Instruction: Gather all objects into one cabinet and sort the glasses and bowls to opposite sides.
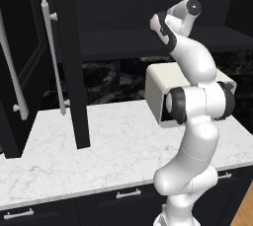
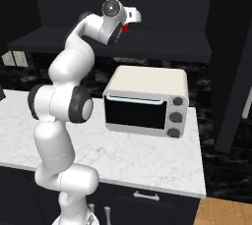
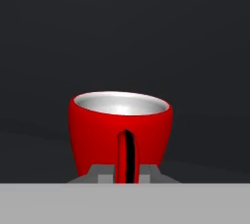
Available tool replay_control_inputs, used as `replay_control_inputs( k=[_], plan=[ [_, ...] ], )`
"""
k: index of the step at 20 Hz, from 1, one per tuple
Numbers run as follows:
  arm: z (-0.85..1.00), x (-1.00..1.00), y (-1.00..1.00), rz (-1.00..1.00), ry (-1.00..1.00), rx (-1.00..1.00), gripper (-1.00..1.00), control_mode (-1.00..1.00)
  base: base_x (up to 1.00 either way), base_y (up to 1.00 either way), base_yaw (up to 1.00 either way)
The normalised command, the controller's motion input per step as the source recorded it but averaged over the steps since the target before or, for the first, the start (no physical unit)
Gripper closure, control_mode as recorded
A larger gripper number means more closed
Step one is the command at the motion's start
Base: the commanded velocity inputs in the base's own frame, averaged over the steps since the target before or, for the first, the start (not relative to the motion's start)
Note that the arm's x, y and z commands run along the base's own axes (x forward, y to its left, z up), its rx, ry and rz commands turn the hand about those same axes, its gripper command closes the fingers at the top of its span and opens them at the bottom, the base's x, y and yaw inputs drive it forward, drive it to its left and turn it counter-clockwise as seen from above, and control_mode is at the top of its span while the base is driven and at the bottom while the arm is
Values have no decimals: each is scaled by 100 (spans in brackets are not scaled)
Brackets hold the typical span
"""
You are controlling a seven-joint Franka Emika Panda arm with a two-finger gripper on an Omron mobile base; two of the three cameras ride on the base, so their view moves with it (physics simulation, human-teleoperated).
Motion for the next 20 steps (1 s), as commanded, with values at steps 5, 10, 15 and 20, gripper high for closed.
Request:
replay_control_inputs(
  k=[5,10,15,20],
  plan=[
    [0,-12,0,0,-5,0,100,-100,0,0,0],
    [0,-36,0,0,-18,0,100,-100,0,0,0],
    [0,-51,0,0,-23,0,100,-100,0,0,0],
    [3,-69,0,0,-18,0,100,-100,0,0,0]
  ],
)
